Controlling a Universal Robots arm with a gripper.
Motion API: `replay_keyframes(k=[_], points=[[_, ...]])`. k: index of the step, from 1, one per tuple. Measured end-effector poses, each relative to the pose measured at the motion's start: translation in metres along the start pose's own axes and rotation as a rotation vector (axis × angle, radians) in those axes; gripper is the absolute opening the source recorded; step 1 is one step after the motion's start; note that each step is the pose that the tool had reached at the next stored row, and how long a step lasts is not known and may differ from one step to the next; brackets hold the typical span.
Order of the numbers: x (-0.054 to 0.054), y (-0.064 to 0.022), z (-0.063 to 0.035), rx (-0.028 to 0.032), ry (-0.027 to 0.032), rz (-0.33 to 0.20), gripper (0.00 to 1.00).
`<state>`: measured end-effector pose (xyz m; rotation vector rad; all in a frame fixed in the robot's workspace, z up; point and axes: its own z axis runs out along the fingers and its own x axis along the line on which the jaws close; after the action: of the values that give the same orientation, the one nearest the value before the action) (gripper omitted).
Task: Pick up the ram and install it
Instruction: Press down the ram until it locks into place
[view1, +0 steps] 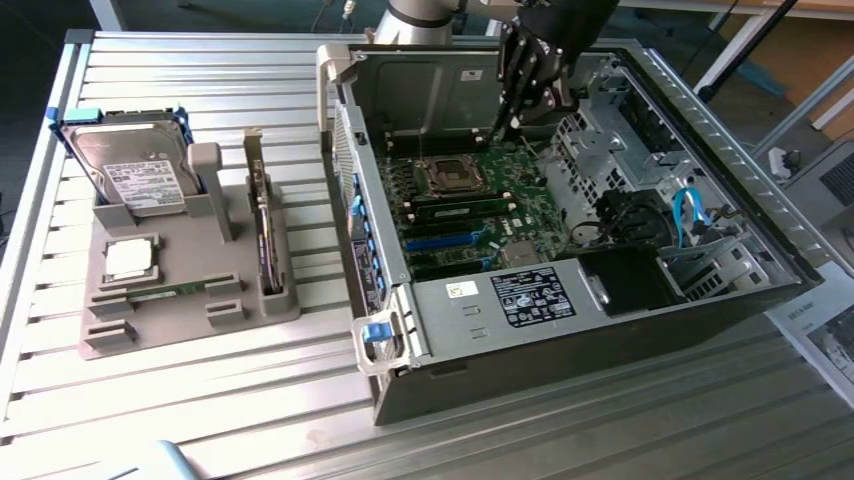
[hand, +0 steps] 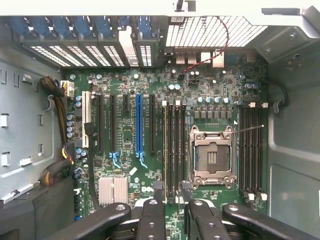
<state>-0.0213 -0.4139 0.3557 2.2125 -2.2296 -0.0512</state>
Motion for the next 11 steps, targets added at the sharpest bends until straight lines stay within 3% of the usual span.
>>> replay_keyframes(k=[11], points=[[0.0, 0.0, 0.0, 0.0, 0.0, 0.0, 0.25]])
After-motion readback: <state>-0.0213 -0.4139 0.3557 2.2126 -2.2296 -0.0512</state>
